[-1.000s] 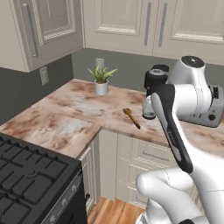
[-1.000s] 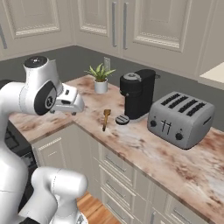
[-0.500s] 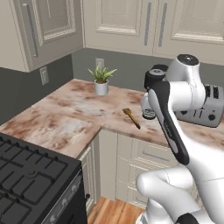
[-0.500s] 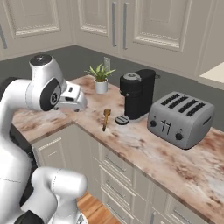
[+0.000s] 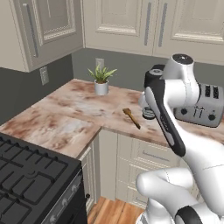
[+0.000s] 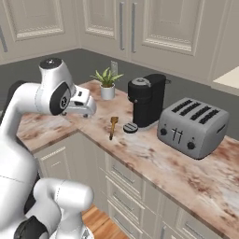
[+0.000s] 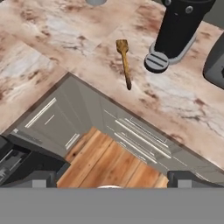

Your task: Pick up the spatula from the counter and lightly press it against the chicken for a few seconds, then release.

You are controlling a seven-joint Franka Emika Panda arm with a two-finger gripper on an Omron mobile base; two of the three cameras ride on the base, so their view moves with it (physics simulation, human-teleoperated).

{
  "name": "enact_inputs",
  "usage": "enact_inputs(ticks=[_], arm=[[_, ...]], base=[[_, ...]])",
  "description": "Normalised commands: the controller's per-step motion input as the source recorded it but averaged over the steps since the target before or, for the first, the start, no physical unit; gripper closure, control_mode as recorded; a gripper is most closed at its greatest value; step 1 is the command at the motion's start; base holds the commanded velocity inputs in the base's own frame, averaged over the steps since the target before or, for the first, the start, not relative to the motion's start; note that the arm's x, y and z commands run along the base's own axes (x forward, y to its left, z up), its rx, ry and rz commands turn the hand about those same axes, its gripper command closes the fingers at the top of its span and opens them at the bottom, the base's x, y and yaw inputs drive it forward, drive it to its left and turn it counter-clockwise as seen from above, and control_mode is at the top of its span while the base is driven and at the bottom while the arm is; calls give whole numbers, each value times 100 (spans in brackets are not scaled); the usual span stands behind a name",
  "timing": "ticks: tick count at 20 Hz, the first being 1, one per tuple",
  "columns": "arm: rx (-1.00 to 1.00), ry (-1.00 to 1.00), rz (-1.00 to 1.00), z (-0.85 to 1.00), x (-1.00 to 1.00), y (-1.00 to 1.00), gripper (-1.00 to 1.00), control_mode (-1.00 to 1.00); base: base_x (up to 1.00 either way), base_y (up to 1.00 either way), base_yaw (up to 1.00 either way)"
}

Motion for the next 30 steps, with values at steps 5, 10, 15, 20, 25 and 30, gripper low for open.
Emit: enact_inputs(ticks=[5, 10, 15, 20, 25, 30], arm=[[0, 0, 0, -20, 25, 0, -100, -100], [0, 0, 0, -22, 24, -3, -100, -100], [0, 0, 0, -22, 18, -9, -100, -100], [0, 0, 0, -23, 15, -7, -100, -100], [0, 0, 0, -16, 19, -2, -100, -100], [0, 0, 0, -23, 16, -9, -100, -100]], base=[[0, 0, 0], [0, 0, 0], [0, 0, 0], [0, 0, 0], [0, 0, 0], [0, 0, 0]])
